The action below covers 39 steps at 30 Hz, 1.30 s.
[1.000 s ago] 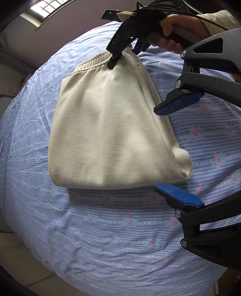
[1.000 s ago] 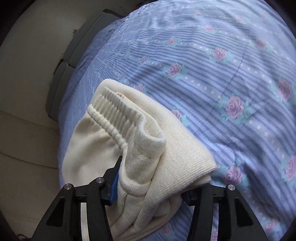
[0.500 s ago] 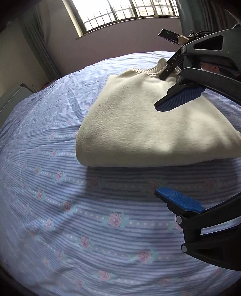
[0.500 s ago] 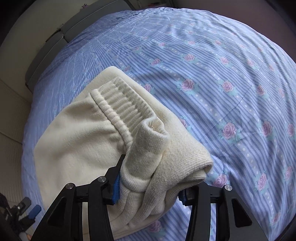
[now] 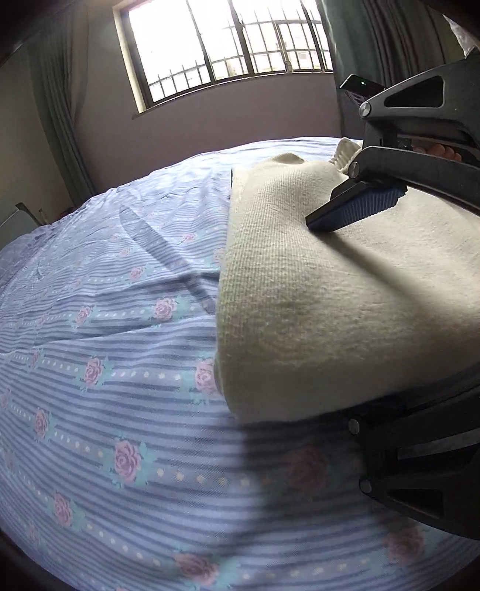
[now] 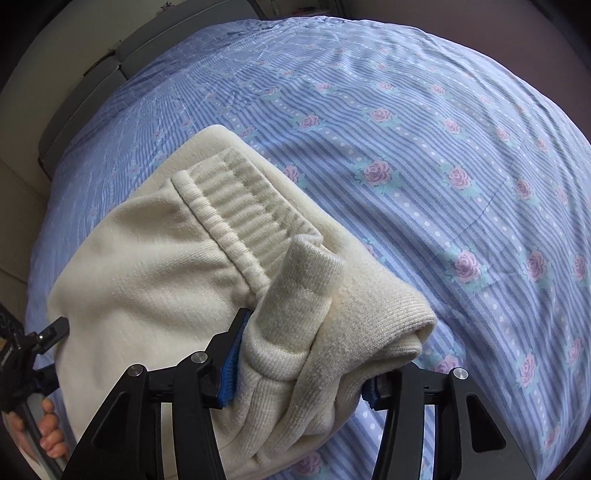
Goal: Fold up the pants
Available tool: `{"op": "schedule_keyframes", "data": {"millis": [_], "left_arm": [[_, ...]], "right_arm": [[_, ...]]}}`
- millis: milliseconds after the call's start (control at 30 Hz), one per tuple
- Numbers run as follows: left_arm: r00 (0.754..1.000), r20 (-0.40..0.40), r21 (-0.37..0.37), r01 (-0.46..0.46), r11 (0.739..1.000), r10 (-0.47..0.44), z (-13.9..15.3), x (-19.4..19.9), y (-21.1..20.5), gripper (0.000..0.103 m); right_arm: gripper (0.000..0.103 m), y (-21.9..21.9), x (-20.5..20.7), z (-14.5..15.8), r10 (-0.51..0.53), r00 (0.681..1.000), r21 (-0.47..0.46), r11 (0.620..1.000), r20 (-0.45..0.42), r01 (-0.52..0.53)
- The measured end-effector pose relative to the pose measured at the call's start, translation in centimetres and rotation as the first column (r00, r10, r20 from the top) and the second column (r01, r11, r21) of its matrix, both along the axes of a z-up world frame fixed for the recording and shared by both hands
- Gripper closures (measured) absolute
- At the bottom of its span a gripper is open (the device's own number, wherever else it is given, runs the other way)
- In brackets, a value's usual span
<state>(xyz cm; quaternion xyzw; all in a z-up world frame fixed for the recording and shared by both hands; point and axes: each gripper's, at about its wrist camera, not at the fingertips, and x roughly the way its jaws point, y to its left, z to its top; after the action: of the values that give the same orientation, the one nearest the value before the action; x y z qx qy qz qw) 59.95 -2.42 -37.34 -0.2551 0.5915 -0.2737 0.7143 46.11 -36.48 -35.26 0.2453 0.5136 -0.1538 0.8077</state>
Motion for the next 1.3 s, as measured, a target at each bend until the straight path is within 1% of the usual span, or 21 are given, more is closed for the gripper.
{"op": "schedule_keyframes", "data": {"millis": [33,67,100,133,167,200,267,300,367,400,467,533,633,733,833,933,1033,1100,1200,1300], "left_arm": [[1.0,-0.007,-0.001,-0.002,1.0,0.002,-0.1,0.2,-0.2,0.032],[1.0,-0.017,0.003,-0.005,1.0,0.005,-0.2,0.4,-0.4,0.04],[0.999,-0.032,0.015,-0.012,1.0,0.013,-0.1,0.5,-0.6,0.045],[0.999,-0.041,0.027,-0.021,0.999,0.022,0.1,0.4,-0.7,0.048],[0.998,-0.047,0.039,-0.028,0.999,0.03,0.6,0.3,-0.8,0.055],[0.999,-0.043,0.057,-0.031,0.998,0.033,1.3,0.1,-0.9,0.063],[0.999,-0.02,0.076,-0.029,0.997,0.03,3.2,-0.5,-1.1,0.07],[1.0,-0.008,0.078,-0.026,0.997,0.027,4.2,-0.7,-1.4,0.072],[1.0,0.02,0.073,-0.017,0.997,0.015,6.4,-1.7,-1.5,0.073],[0.999,0.037,0.083,-0.005,0.997,0.002,7.5,-2.3,-1.7,0.073],[0.996,0.088,0.125,0.02,0.992,-0.032,10.0,-3.7,-2.2,0.073],[0.99,0.132,0.162,0.028,0.986,-0.05,12.3,-5.4,-1.8,0.073],[0.986,0.16,0.162,0.017,0.987,-0.043,15.7,-8.3,0.1,0.073],[0.979,0.2,0.156,-0.001,0.988,-0.03,19.2,-12.0,2.2,0.073],[0.97,0.241,0.147,-0.019,0.989,-0.017,22.6,-15.9,4.6,0.073],[0.966,0.259,0.145,-0.052,0.988,0.013,25.5,-19.7,6.7,0.073],[0.962,0.267,0.15,-0.105,0.983,0.062,27.4,-23.5,9.2,0.073],[0.958,0.271,0.162,-0.146,0.976,0.098,28.1,-26.2,11.0,0.073],[0.948,0.268,0.178,-0.224,0.958,0.172,28.6,-30.0,13.5,0.073],[0.931,0.269,0.207,-0.306,0.929,0.247,29.1,-33.3,15.6,0.073]], "right_arm": [[0.051,-0.1,0.2,-0.1,0.0,1.0,0.005,1.0,0.0,0.0],[0.05,-0.3,0.3,-0.2,-0.003,1.0,0.014,1.0,0.001,0.003],[0.049,-0.5,0.4,-0.4,-0.008,1.0,0.025,1.0,0.001,0.008],[0.049,-0.7,0.6,-0.5,-0.011,1.0,0.036,0.999,0.002,0.011],[0.049,-0.8,0.7,-0.6,-0.011,1.0,0.043,0.999,0.0,0.011],[0.049,-0.9,0.8,-0.6,-0.006,1.0,0.048,0.999,-0.004,0.006],[0.051,-1.0,1.0,-0.2,0.006,1.0,0.058,0.998,-0.013,-0.006],[0.054,-1.0,1.1,0.1,0.016,1.0,0.063,0.998,-0.016,-0.015],[0.057,-1.0,1.2,1.2,0.041,0.999,0.068,0.997,-0.015,-0.04],[0.059,-0.9,1.1,1.9,0.055,0.998,0.071,0.996,-0.008,-0.054],[0.06,-0.4,0.7,3.7,0.083,0.996,0.071,0.994,0.021,-0.085],[0.061,0.4,0.1,6.0,0.124,0.991,0.054,0.99,0.054,-0.127],[0.061,2.0,-1.1,9.7,0.185,0.978,0.012,0.982,0.097,-0.187],[0.061,3.6,-3.2,13.2,0.22,0.967,0.009,0.975,0.132,-0.223],[0.061,6.2,-5.9,16.9,0.272,0.948,-0.023,0.962,0.166,-0.272],[0.061,8.6,-9.2,20.2,0.299,0.935,-0.045,0.954,0.19,-0.296],[0.061,11.1,-11.9,22.9,0.336,0.921,-0.048,0.942,0.197,-0.333],[0.061,12.7,-13.2,24.1,0.385,0.901,-0.052,0.923,0.201,-0.382],[0.061,15.0,-14.6,24.9,0.452,0.868,-0.044,0.89,0.204,-0.453],[0.061,17.0,-15.5,24.9,0.527,0.824,-0.027,0.845,0.209,-0.534]]}}
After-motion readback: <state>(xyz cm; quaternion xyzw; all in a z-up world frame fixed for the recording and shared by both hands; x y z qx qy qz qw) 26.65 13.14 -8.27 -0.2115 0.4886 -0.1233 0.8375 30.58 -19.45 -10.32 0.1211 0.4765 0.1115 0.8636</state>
